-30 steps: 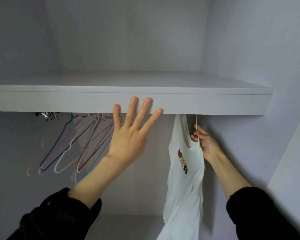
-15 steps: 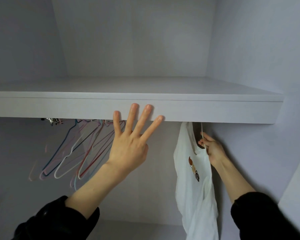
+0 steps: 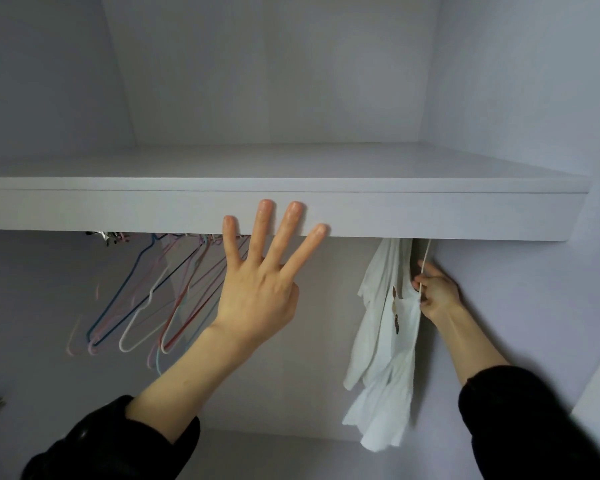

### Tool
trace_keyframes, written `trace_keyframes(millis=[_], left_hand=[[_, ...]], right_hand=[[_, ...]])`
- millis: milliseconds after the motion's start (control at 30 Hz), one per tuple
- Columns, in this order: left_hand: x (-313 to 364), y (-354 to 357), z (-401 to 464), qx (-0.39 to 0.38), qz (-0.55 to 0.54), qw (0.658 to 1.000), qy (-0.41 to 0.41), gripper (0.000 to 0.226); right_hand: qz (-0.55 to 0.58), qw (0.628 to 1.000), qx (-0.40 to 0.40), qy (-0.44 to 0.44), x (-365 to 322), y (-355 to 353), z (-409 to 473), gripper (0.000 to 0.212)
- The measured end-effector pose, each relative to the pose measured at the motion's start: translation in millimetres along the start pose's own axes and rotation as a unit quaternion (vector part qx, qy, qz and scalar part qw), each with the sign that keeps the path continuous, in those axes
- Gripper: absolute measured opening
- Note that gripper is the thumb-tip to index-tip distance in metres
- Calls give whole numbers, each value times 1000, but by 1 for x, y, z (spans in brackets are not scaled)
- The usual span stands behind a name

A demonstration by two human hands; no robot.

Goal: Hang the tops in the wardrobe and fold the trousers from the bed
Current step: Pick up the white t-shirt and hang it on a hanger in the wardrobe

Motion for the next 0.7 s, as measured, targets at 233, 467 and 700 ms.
trace_keyframes(millis=[233,467,700], left_hand=[[0,-2,-1,-5,-7,1000,-5,104],[0,-6,-1,-9,-7,1000,-6,100],[0,-10,-1,-27,-19,999,-18,101]], right_hand=[[-86,994,62,-1,-6,-10,-11,47],[-500,849,152,-80,-45,3,-59,47],[-679,720,130,-59,-57,14,-77,48]])
Point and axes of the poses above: each hand's wrist, its own z-axis towards the middle knuckle, its own y-axis out of the palm, x = y × z, the point moved 10 cm from there along z, towards the middle knuckle, and after that the axes turned 13 degrees about -x, right-handed, at the moved point
